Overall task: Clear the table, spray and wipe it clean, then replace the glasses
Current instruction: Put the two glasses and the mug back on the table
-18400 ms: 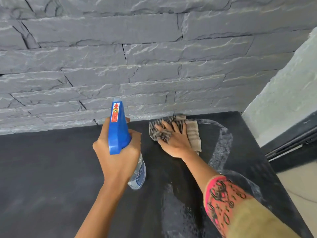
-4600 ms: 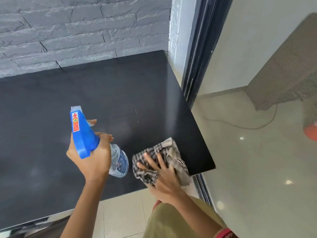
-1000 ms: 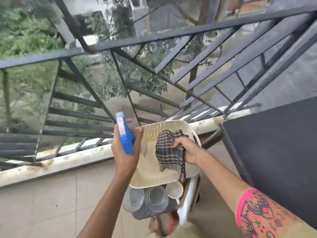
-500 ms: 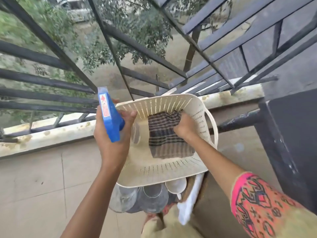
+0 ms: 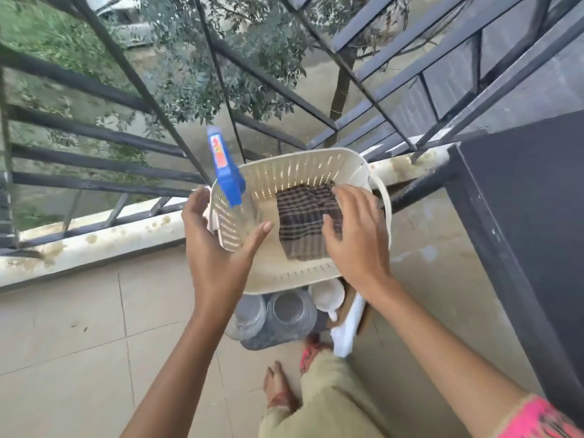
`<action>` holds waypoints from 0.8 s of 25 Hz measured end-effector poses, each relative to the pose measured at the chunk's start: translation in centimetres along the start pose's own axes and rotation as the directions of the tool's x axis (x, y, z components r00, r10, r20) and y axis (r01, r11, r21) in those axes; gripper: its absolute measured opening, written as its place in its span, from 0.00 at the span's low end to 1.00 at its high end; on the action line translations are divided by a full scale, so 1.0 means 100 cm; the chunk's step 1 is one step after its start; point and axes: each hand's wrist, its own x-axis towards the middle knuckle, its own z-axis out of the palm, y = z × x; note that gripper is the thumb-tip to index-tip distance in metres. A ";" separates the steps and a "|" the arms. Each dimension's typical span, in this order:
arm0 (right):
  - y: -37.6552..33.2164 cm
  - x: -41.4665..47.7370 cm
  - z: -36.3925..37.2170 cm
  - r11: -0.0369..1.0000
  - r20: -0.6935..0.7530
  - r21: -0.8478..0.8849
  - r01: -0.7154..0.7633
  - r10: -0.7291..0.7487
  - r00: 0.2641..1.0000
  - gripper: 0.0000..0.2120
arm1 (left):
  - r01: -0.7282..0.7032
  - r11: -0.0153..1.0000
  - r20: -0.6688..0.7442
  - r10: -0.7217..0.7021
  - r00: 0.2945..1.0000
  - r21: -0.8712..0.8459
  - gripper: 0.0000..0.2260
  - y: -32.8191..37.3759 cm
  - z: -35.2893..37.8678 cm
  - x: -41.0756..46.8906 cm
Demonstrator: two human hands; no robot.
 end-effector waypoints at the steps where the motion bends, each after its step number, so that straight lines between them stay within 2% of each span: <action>1: -0.006 -0.025 -0.004 0.997 -0.107 0.005 0.074 -0.073 0.992 0.17 | -0.022 0.999 -0.004 0.023 1.000 0.038 0.39 -0.007 -0.009 -0.018; 3: -0.016 -0.080 -0.001 0.985 -0.260 0.029 0.171 -0.158 0.953 0.17 | -0.043 0.993 0.010 0.043 0.999 0.108 0.39 -0.024 -0.028 -0.055; 4: -0.019 -0.105 0.004 0.980 -0.278 0.052 0.192 -0.170 0.945 0.20 | -0.028 0.990 0.034 0.024 0.999 0.137 0.39 -0.035 -0.036 -0.072; 7: -0.018 -0.159 0.028 0.985 -0.162 0.063 0.162 -0.150 0.975 0.30 | 0.038 0.968 0.167 -0.081 0.983 0.248 0.44 -0.069 -0.051 -0.104; 10: -0.009 -0.172 0.049 0.996 0.032 -0.052 0.070 -0.068 0.997 0.39 | 0.020 0.938 0.323 -0.139 0.936 0.346 0.48 -0.094 -0.051 -0.108; 13: -0.004 -0.169 0.064 0.984 0.177 -0.173 0.030 0.001 0.984 0.47 | 0.000 0.937 0.426 -0.158 0.891 0.349 0.51 -0.112 -0.044 -0.102; 17: -0.001 -0.159 0.077 0.965 0.217 -0.259 0.032 0.025 0.976 0.50 | -0.003 0.943 0.389 -0.135 0.911 0.334 0.49 -0.124 -0.031 -0.092; 20: -0.001 -0.155 0.083 0.963 0.180 -0.268 0.005 0.045 0.983 0.49 | 0.011 0.937 0.353 -0.142 0.925 0.348 0.47 -0.127 -0.025 -0.091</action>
